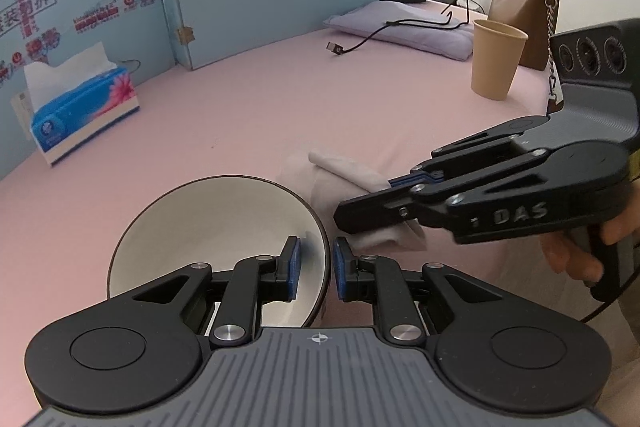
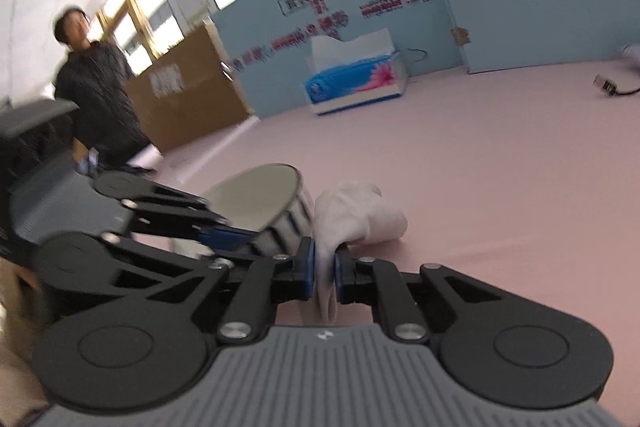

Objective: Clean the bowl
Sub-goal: 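Tilt the bowl up with the left gripper while the right gripper brings the cloth to its outside, then wipe the bowl's outer wall with the cloth in the right gripper while the left gripper holds it tilted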

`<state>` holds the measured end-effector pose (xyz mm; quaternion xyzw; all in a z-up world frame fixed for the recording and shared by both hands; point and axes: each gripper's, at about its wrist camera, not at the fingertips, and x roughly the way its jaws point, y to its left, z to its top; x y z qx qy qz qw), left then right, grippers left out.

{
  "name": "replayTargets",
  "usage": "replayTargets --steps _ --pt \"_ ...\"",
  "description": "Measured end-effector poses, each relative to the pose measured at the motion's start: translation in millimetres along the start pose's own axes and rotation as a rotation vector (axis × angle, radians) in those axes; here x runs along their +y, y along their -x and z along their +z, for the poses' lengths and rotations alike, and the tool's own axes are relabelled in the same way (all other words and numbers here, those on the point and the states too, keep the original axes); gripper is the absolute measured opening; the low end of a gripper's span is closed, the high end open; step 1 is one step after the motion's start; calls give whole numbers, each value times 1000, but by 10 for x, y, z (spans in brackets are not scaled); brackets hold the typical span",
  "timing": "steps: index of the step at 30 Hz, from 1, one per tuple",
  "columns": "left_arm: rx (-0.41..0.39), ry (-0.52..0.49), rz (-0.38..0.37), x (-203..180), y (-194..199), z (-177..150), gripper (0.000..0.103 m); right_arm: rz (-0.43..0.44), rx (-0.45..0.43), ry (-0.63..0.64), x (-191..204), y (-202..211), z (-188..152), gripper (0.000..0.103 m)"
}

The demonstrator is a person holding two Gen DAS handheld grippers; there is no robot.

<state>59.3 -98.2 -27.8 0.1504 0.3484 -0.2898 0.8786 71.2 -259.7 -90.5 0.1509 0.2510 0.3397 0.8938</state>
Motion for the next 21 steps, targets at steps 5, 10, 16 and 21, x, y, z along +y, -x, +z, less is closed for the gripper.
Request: replayTargets --steps 5,10,16,21 --pt "14 1 4 -14 45 -43 16 71 -28 -66 -41 -35 29 12" --pt "17 -2 -6 -3 110 -101 16 138 -63 -202 -148 -73 30 11" --pt "19 -15 -3 4 160 -146 16 194 -68 -348 -248 -256 11 11" --pt "16 -17 -4 8 179 -167 16 206 -69 -383 -220 -367 48 12"
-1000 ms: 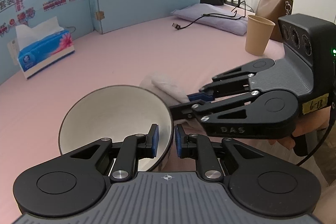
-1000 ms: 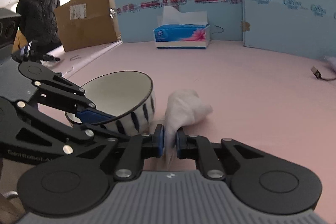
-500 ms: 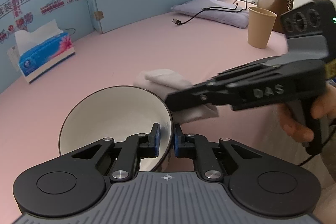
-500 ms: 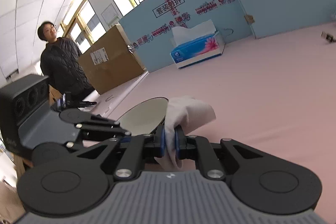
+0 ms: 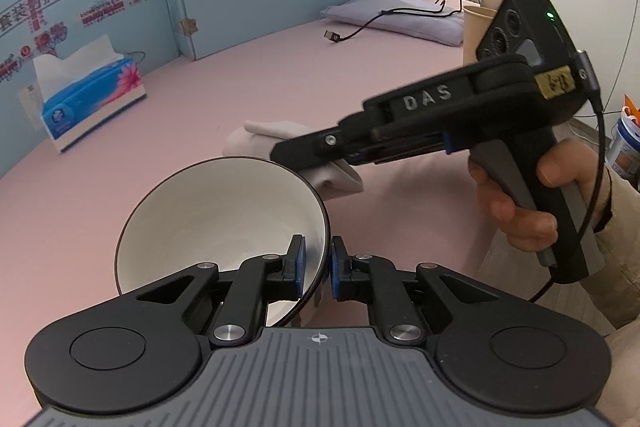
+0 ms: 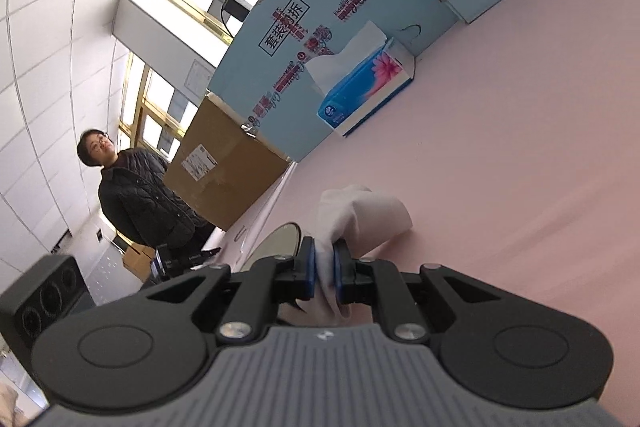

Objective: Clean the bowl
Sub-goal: 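Wipe the bowl's outer wall with the cloth in the right gripper while the left gripper holds it tilted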

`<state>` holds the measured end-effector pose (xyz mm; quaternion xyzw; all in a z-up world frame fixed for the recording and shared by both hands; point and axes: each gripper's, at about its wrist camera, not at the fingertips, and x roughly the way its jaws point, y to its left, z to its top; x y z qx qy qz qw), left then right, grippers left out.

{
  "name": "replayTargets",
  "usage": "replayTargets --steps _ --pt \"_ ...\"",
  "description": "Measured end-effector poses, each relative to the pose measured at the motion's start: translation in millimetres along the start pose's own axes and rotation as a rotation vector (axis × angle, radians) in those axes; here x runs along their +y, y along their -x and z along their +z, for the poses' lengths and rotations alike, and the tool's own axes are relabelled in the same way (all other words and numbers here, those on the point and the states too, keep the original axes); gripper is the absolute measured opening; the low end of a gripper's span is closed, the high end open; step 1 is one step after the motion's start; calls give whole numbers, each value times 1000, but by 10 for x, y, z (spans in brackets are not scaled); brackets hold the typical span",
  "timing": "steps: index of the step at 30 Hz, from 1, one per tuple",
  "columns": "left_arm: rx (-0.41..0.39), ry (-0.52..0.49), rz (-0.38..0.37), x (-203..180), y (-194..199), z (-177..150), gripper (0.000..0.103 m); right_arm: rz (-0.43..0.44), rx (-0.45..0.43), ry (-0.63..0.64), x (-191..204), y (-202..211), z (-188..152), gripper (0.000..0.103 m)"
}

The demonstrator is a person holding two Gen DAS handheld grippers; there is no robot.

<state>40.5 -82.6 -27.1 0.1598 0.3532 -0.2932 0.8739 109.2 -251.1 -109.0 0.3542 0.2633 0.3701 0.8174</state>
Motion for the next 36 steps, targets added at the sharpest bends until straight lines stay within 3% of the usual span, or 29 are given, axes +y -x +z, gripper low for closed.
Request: replayTargets --steps 8,29,36 --pt "-2 3 0 8 -11 -5 19 25 -10 -52 -41 -6 140 12" --pt "-11 -2 23 4 -98 117 23 93 9 -163 -172 388 -174 12" --pt "-10 -13 15 -11 -50 69 17 93 -2 -177 -235 273 -141 12"
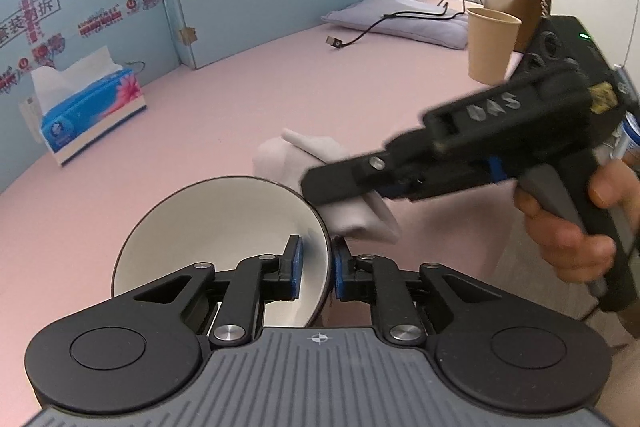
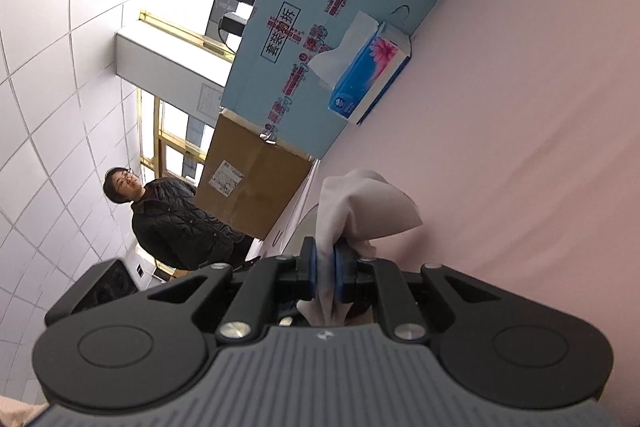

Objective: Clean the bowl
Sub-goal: 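Wipe the bowl's outer wall with the cloth in the right gripper while the left gripper holds it tilted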

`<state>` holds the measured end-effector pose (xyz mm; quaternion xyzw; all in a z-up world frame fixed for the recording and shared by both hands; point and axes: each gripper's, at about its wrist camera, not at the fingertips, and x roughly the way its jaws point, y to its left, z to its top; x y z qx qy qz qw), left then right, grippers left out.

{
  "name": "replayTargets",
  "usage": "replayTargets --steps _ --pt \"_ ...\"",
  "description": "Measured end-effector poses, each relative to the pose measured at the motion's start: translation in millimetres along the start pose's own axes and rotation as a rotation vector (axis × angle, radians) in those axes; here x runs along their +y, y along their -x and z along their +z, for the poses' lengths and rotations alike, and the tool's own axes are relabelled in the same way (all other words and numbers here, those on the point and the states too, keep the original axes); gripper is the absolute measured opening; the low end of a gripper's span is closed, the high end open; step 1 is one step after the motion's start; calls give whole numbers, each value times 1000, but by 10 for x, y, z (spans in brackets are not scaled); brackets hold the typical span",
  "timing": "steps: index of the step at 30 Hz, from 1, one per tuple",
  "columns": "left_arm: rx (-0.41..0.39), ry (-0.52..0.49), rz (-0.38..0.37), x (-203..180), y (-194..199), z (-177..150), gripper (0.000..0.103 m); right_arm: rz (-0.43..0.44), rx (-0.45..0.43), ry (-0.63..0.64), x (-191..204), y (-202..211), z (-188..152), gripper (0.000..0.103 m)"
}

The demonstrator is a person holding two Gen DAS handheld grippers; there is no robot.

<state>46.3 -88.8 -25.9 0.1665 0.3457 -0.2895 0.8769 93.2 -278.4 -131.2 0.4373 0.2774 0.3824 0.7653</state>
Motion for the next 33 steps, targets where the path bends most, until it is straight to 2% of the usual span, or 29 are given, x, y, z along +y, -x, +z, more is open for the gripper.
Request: replayTargets --steps 8,17,22,25,27,28,31,33 --pt "3 -15 -13 -5 100 -82 14 1 -14 -16 -76 -125 51 12" --pt "-7 6 -38 36 188 -181 15 -1 23 11 66 -421 195 12" --pt "-13 8 -43 47 192 -186 16 -216 73 207 220 -253 225 12" --pt "-16 5 -44 44 187 -184 16 -366 124 380 364 -176 117 13" --pt "-17 6 -43 45 183 -181 16 -428 144 491 486 -145 38 13" --pt "-17 6 -42 45 182 -180 16 -465 144 549 550 -143 -2 16" --pt "-17 8 -40 41 179 -176 17 -594 117 724 713 -164 -131 38" --pt "-17 9 -38 42 179 -178 18 -608 112 775 760 -157 -176 40"
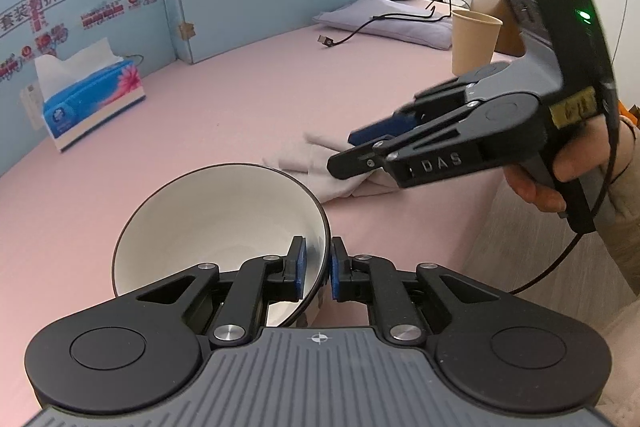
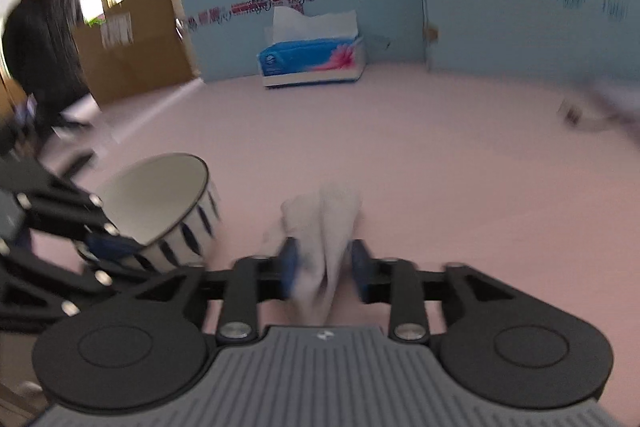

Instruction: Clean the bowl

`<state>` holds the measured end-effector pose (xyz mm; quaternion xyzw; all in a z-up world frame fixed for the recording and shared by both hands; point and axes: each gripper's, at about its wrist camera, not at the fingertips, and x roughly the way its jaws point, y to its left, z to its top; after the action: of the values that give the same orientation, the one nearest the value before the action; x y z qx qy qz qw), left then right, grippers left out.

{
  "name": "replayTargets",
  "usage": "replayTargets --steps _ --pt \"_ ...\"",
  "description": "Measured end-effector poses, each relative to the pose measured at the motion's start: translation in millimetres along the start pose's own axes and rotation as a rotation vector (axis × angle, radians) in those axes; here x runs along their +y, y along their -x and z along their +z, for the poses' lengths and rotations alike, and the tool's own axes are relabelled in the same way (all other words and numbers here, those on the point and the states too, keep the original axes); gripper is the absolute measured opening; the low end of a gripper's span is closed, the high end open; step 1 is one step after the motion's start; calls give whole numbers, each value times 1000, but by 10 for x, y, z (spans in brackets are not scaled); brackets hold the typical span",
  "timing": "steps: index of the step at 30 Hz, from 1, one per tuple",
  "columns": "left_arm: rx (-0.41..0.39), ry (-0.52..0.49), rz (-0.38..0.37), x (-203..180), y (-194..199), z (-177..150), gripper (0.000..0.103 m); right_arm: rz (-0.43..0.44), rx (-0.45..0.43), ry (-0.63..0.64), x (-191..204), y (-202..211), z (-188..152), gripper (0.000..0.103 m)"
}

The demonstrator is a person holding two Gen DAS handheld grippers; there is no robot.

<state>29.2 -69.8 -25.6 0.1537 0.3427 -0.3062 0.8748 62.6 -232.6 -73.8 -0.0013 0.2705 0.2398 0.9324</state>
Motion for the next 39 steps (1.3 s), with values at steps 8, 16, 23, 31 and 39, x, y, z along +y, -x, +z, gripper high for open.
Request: replayTargets --steps 8,16,23,31,39 --pt "0 -2 4 -8 -8 -4 20 -3 -27 70 98 57 -7 40" --pt "-7 2 -1 8 2 -9 21 -33 -2 21 61 -182 -53 40" --pt "-6 6 -4 23 -9 -14 21 -10 45 78 229 -188 -61 75" --pt "-5 6 -10 24 -7 0 21 -11 -2 81 248 -177 -112 74" --pt "-5 11 -9 28 -26 15 22 -10 -9 52 167 -142 -101 37"
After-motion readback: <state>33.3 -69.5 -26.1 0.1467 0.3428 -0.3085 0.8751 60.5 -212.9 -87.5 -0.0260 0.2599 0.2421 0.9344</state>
